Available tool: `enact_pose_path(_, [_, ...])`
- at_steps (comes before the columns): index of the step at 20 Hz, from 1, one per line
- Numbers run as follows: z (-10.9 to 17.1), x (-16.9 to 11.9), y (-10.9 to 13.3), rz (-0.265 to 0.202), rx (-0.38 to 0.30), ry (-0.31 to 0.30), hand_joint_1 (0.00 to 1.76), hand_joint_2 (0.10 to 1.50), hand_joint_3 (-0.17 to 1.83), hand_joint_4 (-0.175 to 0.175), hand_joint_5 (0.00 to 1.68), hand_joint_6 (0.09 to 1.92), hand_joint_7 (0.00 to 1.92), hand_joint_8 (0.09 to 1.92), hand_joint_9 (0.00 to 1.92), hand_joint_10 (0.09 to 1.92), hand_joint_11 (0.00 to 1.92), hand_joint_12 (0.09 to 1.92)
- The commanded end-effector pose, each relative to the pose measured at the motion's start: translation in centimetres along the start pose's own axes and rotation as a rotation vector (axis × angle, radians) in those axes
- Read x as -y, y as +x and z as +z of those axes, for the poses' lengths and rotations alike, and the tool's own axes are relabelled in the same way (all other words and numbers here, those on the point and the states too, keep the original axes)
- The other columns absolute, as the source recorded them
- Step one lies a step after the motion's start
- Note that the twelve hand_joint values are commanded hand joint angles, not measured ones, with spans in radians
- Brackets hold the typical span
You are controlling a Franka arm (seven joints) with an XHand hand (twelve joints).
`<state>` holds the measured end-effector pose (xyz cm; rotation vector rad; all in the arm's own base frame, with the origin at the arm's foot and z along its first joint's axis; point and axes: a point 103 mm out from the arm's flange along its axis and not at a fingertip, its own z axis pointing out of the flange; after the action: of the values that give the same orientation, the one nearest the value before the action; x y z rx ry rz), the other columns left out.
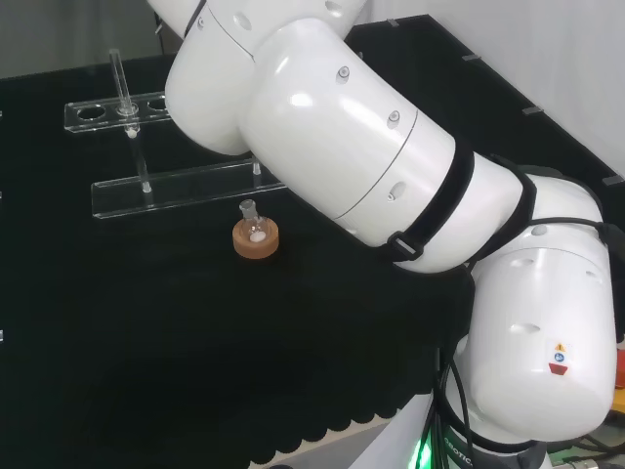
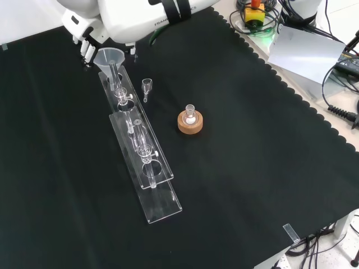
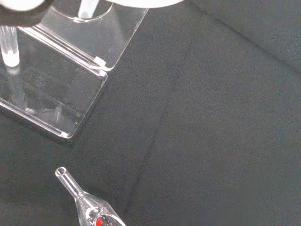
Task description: Put the funnel back on the funnel stand.
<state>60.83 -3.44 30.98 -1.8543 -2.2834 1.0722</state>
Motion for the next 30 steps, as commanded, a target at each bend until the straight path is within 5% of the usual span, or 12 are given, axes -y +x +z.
enact_pose_path(1, [0.2,-0.3,0.4,0.005,0.001,0.025,0.68,0.74,0.43,-0.020,0.40,0.56,0.52,0.69,0.97,0.42,0.65,1.28])
enact_pose_path(11, [0.7,0.1,0.1,0.006,-0.028,0.084,0.62,0.71,0.40,-0.028,0.28,0.14,0.24,0.72,0.62,0.59,0.55,1.33])
enact_pose_path(18, [0.8,2.3,0.3,0.015,-0.041,0.069,0.59,0.70,0.34,-0.028,0.19,0.09,0.06,0.68,0.39,0.69,0.50,1.36])
enact_pose_path(23, [-0.1,5.0,0.2,0.033,-0.045,0.012,0.54,0.70,0.27,-0.023,0.11,0.09,0.00,0.47,0.24,0.76,0.46,1.39])
enact_pose_path(30, [-1.7,11.2,-0.4,0.034,-0.126,-0.144,0.54,0.72,0.23,-0.027,0.14,0.09,0.03,0.63,0.31,0.76,0.45,1.40])
